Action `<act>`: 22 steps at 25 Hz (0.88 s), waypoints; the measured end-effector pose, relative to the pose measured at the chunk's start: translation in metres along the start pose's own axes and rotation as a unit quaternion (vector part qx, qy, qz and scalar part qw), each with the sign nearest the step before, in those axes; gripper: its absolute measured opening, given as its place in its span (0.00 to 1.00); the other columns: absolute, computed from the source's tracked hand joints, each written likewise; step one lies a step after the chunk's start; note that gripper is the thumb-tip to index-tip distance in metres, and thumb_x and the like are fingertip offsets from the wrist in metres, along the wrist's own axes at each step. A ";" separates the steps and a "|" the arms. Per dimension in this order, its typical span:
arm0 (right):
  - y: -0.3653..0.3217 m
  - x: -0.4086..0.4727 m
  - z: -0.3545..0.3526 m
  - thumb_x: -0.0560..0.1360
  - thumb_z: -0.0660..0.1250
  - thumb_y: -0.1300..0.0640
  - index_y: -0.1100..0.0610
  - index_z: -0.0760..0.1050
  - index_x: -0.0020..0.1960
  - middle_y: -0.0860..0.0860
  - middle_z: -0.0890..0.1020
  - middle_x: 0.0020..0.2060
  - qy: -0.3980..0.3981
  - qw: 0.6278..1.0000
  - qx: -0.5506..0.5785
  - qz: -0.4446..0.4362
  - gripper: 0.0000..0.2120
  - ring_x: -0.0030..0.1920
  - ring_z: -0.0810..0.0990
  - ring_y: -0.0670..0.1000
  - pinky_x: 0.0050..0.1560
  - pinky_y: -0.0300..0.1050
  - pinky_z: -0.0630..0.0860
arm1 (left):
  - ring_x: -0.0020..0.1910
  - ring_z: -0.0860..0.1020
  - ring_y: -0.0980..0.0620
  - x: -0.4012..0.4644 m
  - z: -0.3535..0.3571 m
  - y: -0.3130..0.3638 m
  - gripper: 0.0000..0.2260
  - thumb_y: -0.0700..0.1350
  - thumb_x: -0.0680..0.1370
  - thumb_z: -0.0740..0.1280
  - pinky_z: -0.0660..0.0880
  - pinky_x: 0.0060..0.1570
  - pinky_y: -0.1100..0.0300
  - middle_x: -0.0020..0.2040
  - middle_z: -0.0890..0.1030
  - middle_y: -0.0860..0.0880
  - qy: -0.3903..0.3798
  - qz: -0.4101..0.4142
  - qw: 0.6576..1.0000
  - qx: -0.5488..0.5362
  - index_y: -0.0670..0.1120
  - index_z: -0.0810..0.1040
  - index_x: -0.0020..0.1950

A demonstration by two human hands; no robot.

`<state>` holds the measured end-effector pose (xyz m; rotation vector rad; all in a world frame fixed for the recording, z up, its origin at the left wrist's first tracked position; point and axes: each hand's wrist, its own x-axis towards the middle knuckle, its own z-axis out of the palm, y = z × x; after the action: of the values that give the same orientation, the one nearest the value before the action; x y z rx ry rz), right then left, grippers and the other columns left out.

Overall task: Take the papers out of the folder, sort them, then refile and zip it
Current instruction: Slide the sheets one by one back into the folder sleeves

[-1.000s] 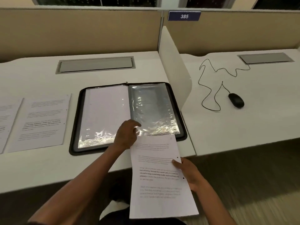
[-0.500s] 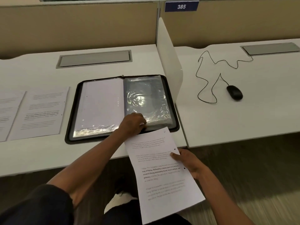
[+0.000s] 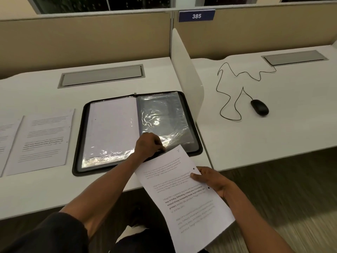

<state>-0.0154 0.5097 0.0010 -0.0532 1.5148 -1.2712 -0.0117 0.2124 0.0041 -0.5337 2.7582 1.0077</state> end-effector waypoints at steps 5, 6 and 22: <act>-0.013 0.011 0.001 0.80 0.67 0.56 0.62 0.77 0.65 0.61 0.84 0.58 -0.001 1.000 0.029 0.004 0.15 0.57 0.84 0.61 0.58 0.56 0.81 | 0.37 0.78 0.55 0.008 0.002 -0.006 0.09 0.49 0.66 0.77 0.72 0.37 0.61 0.32 0.81 0.55 0.004 0.033 0.997 0.063 0.50 0.79 0.30; -0.013 0.014 0.001 0.80 0.66 0.55 0.62 0.78 0.64 0.61 0.84 0.58 0.012 0.999 0.032 0.006 0.16 0.57 0.83 0.62 0.61 0.59 0.79 | 0.38 0.78 0.54 0.009 0.003 -0.006 0.10 0.49 0.66 0.76 0.70 0.38 0.61 0.33 0.80 0.54 0.008 0.044 0.996 0.074 0.51 0.77 0.30; 0.001 0.019 -0.029 0.81 0.63 0.50 0.65 0.75 0.66 0.66 0.83 0.57 0.117 0.983 0.129 0.062 0.21 0.58 0.82 0.67 0.61 0.65 0.77 | 0.36 0.78 0.58 0.017 0.007 -0.009 0.07 0.50 0.68 0.77 0.77 0.51 0.53 0.32 0.81 0.57 -0.016 0.148 0.985 0.087 0.51 0.81 0.36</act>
<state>-0.0433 0.5170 -0.0181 0.3650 1.5111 -1.3985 -0.0237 0.2055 -0.0111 -0.0823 2.9165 0.8060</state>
